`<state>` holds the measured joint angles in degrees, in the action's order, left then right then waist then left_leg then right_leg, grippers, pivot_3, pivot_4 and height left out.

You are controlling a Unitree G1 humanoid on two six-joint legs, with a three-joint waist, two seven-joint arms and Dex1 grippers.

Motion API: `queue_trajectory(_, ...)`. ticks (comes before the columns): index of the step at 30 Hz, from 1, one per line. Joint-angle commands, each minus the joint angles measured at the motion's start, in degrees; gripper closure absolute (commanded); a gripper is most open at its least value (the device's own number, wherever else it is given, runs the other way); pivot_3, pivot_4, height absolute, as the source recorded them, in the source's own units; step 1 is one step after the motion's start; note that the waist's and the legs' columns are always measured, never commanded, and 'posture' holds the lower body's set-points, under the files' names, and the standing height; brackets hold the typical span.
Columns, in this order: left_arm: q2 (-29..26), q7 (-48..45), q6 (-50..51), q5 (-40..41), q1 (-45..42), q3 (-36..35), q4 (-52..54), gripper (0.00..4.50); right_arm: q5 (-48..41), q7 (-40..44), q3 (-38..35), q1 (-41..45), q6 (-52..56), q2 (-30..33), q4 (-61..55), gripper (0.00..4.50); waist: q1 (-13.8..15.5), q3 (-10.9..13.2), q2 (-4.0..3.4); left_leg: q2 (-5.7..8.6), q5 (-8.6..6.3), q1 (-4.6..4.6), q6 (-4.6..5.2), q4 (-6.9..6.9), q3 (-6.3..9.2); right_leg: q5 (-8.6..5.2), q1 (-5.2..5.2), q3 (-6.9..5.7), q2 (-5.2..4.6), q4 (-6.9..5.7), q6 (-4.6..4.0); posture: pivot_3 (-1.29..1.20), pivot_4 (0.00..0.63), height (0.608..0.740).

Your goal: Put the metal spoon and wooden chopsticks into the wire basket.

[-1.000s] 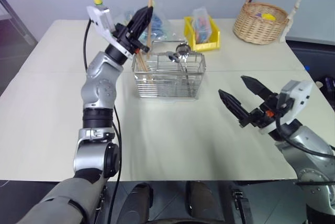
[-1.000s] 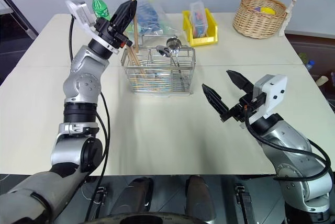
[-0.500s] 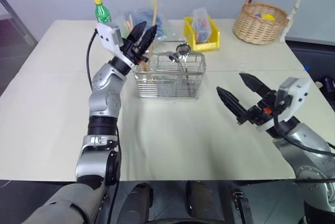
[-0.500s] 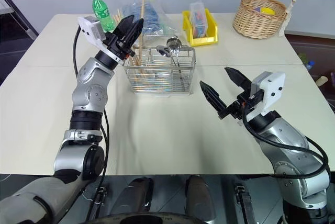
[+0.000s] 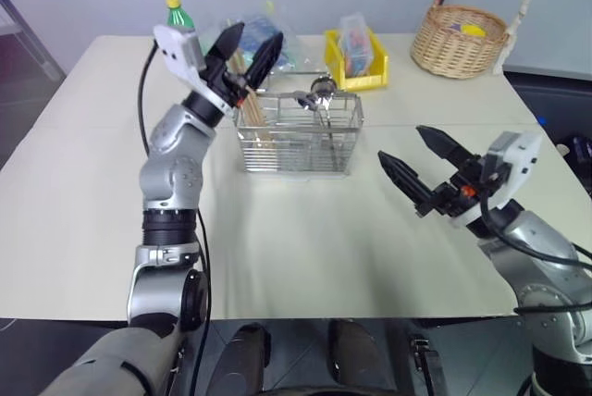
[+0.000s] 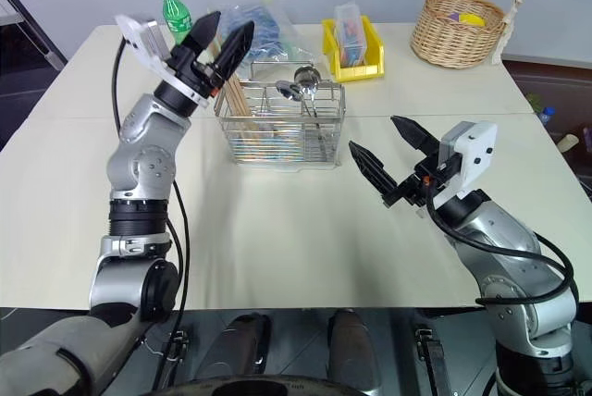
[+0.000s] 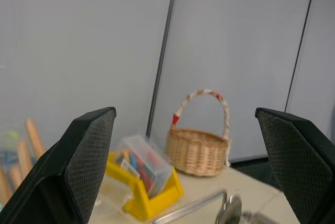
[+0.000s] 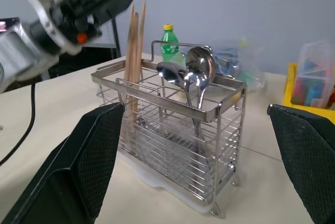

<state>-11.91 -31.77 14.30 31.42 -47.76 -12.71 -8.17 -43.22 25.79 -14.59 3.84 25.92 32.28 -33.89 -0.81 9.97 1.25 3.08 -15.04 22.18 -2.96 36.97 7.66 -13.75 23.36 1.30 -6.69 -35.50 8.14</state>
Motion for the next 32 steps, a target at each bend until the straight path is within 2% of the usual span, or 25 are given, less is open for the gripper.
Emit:
queue_trajectory(1, -4.51, 2.26, 3.54, 1.63, -1.48, -2.42, 6.13, 0.04, 0.7, 1.82, -0.93, 1.87, -1.19, 0.75, 1.4, 0.0, -0.03, -0.01, -0.02, 0.0, 0.0, -0.01, 0.0, -0.01, 0.0, 0.0, 0.0, 0.0, 0.0, -0.01, 0.0, 0.0, 0.15, 0.74)
queue_trajectory(7, -14.79, 3.12, 12.73, 4.08, 4.4, -5.02, 13.95, 0.04, 1.0, 4.85, -1.38, 3.24, -0.99, 1.73, 3.78, 0.0, -0.15, 0.02, -0.12, -0.01, -0.01, -0.03, 0.01, -0.02, 0.0, 0.0, 0.04, 0.02, 0.03, -0.08, 0.0, 0.0, 0.15, 0.74)
queue_trajectory(11, -21.6, 1.4, 22.38, 11.87, 13.06, -9.41, 22.38, 0.04, 0.19, 8.89, -1.6, 3.64, -0.22, 3.53, 5.19, 0.0, -0.15, 0.06, -0.15, -0.01, -0.02, -0.02, 0.02, -0.01, -0.01, 0.0, 0.04, 0.04, 0.02, -0.08, 0.0, 0.0, 0.15, 0.74)
queue_trajectory(13, -22.97, 1.63, 24.13, 13.52, 15.66, -10.17, 24.57, 0.04, -0.09, 10.0, -1.56, 3.58, -0.13, 3.85, 5.67, 0.0, -0.11, 0.06, -0.15, -0.03, -0.02, -0.01, 0.03, -0.02, 0.01, -0.01, 0.05, 0.03, 0.03, -0.08, -0.01, 0.0, 0.15, 0.74)
queue_trajectory(20, -22.44, 2.47, 27.58, 17.77, 26.04, -9.78, 31.22, 0.04, -2.3, 15.95, 0.75, 2.41, 1.71, 4.77, 4.79, 0.0, 0.1, 0.06, -0.16, -0.03, -0.03, -0.02, 0.03, -0.01, 0.01, -0.01, 0.0, 0.03, 0.01, -0.04, -0.02, 0.0, 0.15, 0.74)
queue_trajectory(25, -21.22, 2.6, 28.19, 19.7, 35.63, -10.36, 35.53, 0.04, -4.59, 16.45, 0.23, 2.4, 3.8, 5.37, 3.02, 0.0, -0.08, 0.08, -0.21, -0.04, -0.04, -0.05, 0.03, -0.03, -0.03, -0.02, 0.02, 0.07, 0.01, -0.04, -0.04, 0.0, 0.15, 0.74)
queue_trajectory(32, -19.95, 4.3, 27.93, 21.48, 44.04, -9.64, 41.03, 0.04, -4.98, 16.52, -0.02, -0.28, 4.24, 5.27, 0.86, 0.0, 0.22, 0.08, -0.21, -0.04, -0.05, -0.01, 0.04, -0.02, -0.04, -0.04, -0.02, 0.07, 0.0, 0.07, -0.07, 0.0, 0.15, 0.74)
